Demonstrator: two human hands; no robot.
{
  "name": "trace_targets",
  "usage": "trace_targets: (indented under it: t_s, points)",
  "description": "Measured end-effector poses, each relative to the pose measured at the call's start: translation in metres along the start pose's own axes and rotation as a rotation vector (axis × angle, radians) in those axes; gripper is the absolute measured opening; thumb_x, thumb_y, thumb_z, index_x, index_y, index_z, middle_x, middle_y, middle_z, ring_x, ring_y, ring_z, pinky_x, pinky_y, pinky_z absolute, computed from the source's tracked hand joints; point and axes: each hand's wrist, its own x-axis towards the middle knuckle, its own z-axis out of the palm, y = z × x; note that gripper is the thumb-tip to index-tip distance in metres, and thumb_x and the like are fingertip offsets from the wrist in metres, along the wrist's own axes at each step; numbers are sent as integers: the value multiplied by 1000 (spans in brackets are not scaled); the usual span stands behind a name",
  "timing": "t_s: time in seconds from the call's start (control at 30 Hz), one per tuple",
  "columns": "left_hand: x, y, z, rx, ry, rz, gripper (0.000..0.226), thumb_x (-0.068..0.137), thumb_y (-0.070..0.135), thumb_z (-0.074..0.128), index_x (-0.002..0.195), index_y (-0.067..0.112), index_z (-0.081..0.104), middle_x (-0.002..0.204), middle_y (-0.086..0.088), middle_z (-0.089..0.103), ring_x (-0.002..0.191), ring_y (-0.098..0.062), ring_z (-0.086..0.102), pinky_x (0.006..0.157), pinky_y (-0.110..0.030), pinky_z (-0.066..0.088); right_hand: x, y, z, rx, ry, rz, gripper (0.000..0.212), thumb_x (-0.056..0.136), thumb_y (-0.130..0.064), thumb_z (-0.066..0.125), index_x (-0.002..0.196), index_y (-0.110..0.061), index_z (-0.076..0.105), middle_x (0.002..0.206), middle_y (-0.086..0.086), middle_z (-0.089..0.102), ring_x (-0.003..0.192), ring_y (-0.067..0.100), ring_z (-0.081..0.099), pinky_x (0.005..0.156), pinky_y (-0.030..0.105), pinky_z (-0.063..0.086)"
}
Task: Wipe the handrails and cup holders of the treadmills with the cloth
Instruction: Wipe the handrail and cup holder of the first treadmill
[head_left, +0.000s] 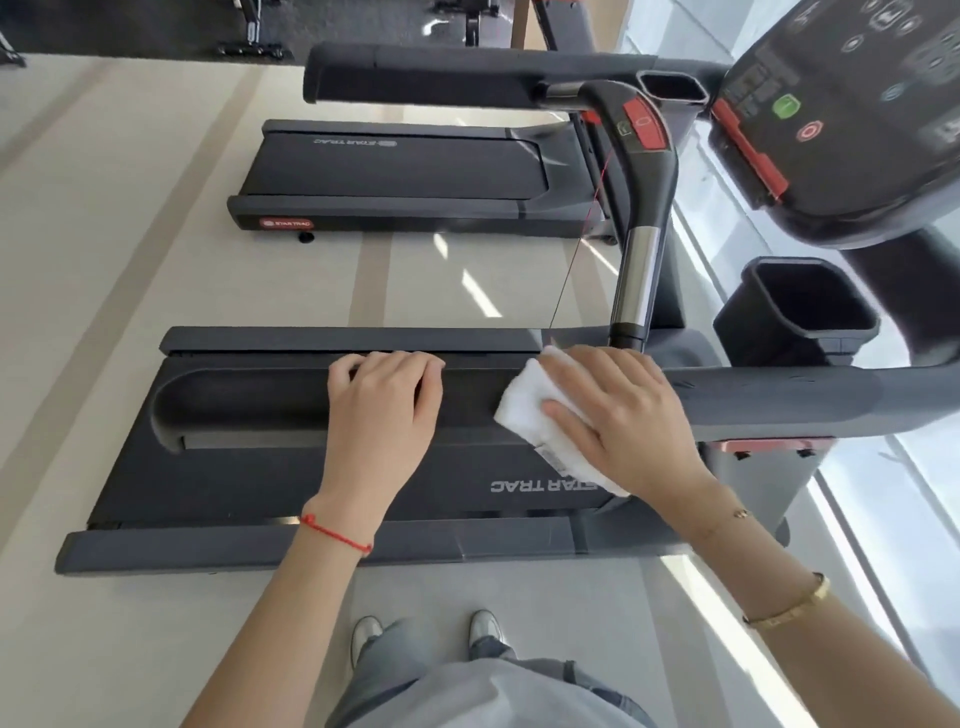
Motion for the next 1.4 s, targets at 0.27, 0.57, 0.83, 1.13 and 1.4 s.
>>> trace_targets:
  t_s: [0.27, 0.57, 0.83, 1.13, 1.4]
  points:
    - [0, -3, 3, 19, 61, 22, 25, 101, 24, 45, 95, 26, 69, 90, 15, 69, 84, -9, 62, 92, -32, 33, 44, -23, 2, 12, -188, 39, 43, 101, -38, 27, 77, -18, 57, 65, 1, 53, 58, 25, 48, 62, 38, 42]
    - [0, -8, -3, -39, 26, 28, 20, 100, 22, 49, 98, 22, 69, 97, 12, 70, 92, -11, 63, 99, -35, 37, 13, 6, 1, 76, -65, 70, 36, 100, -42, 38, 102, -21, 67, 89, 1, 65, 77, 25, 55, 75, 36, 44]
    - [-9, -43, -20, 31, 86, -82, 20, 99, 18, 49, 100, 19, 69, 103, 7, 69, 103, -16, 61, 110, -45, 31, 51, -66, 13, 46, -116, -57, 43, 102, -45, 31, 115, -19, 63, 90, 2, 62, 74, 26, 54, 71, 37, 44]
    - [-12, -109, -53, -42, 103, -144, 19, 98, 17, 52, 104, 17, 70, 107, 5, 69, 104, -17, 62, 106, -46, 37, 87, -88, 15, 31, -248, 85, 40, 98, -41, 33, 68, -20, 51, 60, -1, 52, 54, 23, 49, 57, 35, 43]
    - [-20, -175, -74, -289, 1, -155, 29, 100, 24, 43, 116, 16, 66, 114, 8, 65, 107, -9, 60, 94, -36, 50, 133, -190, 37, 119, -156, -61, 42, 101, -42, 30, 88, -20, 63, 69, -1, 56, 60, 23, 49, 60, 35, 40]
